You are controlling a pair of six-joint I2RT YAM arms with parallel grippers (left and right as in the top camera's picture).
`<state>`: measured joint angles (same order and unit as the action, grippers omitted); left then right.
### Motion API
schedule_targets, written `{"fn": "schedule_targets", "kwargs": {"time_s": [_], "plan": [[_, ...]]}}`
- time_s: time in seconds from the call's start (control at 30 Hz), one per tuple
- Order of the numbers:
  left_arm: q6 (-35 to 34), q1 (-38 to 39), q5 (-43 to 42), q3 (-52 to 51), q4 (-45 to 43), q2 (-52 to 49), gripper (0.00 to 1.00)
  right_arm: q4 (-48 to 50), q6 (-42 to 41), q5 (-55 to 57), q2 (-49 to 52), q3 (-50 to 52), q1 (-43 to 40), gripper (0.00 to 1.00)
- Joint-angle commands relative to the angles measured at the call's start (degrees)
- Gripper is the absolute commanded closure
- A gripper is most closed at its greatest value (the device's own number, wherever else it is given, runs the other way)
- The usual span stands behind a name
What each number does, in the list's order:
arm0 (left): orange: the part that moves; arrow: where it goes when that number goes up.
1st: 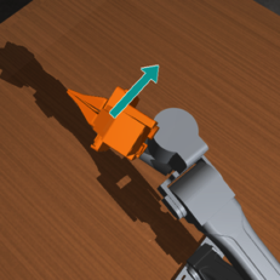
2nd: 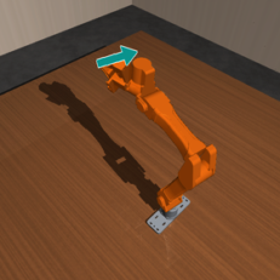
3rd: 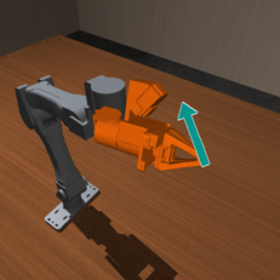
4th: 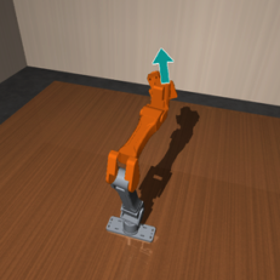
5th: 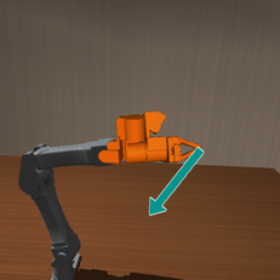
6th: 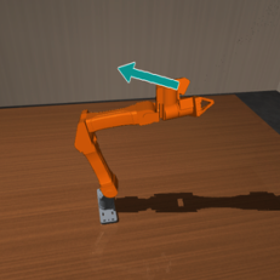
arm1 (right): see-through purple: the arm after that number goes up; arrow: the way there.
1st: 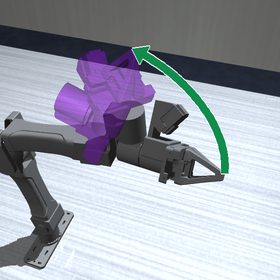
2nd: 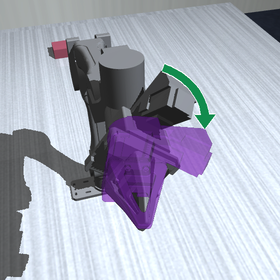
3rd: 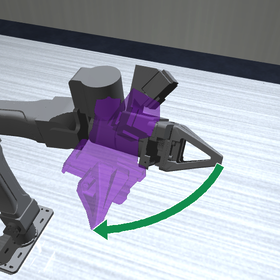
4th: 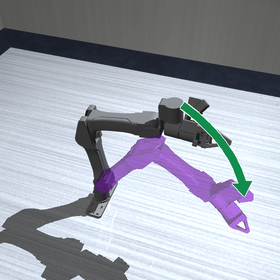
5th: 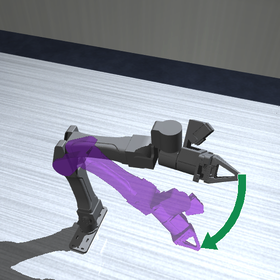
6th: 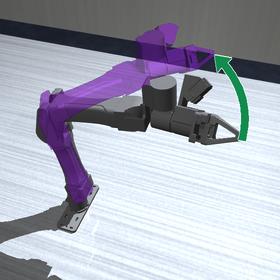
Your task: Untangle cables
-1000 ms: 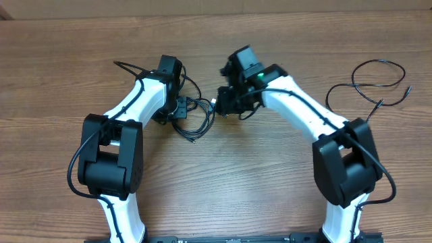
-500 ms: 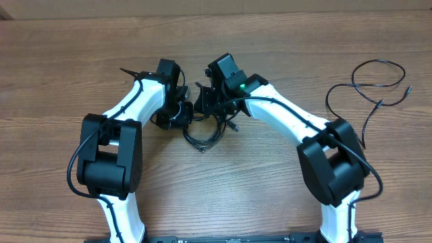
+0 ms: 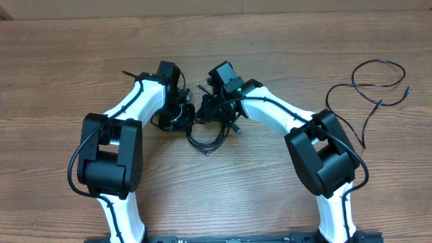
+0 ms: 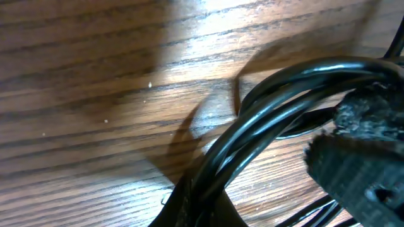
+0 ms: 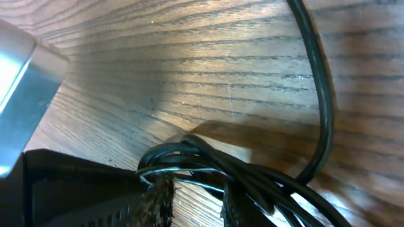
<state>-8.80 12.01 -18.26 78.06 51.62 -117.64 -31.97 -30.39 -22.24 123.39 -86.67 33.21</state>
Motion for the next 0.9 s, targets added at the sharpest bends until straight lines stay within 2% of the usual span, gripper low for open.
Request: {"fn": "schedule_targets", "kwargs": {"time_s": [0.0,0.1,0.13,0.17,0.23,0.33,0.37,0.4,0.43,0.47,0.5,0.57,0.6,0.63,0.7,0.87], "plan": [[1.05,0.44,0.68,-1.84,-0.52,-2.62,0.95,-1.31,2.45,-2.95,0.07,-0.07,-2.67,0.74],[1.05,0.44,0.66,-1.84,-1.07,-2.62,0.95,-3.72,1.29,-1.99,0.07,0.2,-3.41,0.74],[1.05,0.44,0.66,-1.84,-1.27,-2.62,0.89,-3.58,1.33,-0.13,0.07,0.2,-3.39,0.74],[1.11,0.44,0.63,-1.84,-1.25,-2.62,0.89,-3.23,2.43,-1.7,0.04,0.07,-3.39,0.74],[3.43,0.35,0.68,-0.39,1.01,-2.56,0.74,-5.77,7.43,-10.49,-1.2,-2.93,-5.09,0.68],[9.33,0.35,0.79,8.68,10.4,-2.56,0.57,-14.71,9.94,-11.91,-4.66,-5.27,-7.45,0.66],[9.27,0.35,0.85,11.76,11.58,-2.56,0.53,-17.79,9.84,-10.93,-4.66,-5.09,-7.45,0.67],[9.25,0.35,0.85,14.03,11.15,-2.56,0.52,-18.43,9.22,-10.23,-4.61,-4.24,-7.17,0.69],[9.27,0.44,0.83,14.56,8.83,-2.56,0.48,-18.43,7.5,-9.51,-4.37,-2.4,-6.23,0.84],[9.27,0.83,0.85,13.92,5.75,-2.69,0.44,-17.22,4.57,-7.69,-4.0,-0.26,-5.05,0.85],[9.25,1.36,0.87,12.41,3.3,-2.71,0.47,-14.29,2.19,-6.64,-4.0,2.78,-4.17,0.86],[8.85,1.75,1.79,9.88,1.62,-2.99,0.65,-9.86,-0.31,-4.02,-4.0,6.54,-3.69,0.87],[8.33,1.81,2.62,8.59,0.98,-2.99,0.7,-9.49,-0.31,-1.46,-4.0,6.97,-3.69,0.87],[7.34,1.88,3.85,6.38,0.04,-2.99,0.82,-9.38,-0.33,2.01,-4.0,6.95,-3.72,0.88],[7.28,1.88,3.85,2.62,-1.22,-2.99,0.94,-8.87,-1.05,3.37,-4.0,6.95,-4.04,0.88],[7.3,1.95,3.17,-1.57,1.38,-2.99,0.96,-4.31,-1.09,7.58,-4.0,6.95,-5.7,0.89]]}}
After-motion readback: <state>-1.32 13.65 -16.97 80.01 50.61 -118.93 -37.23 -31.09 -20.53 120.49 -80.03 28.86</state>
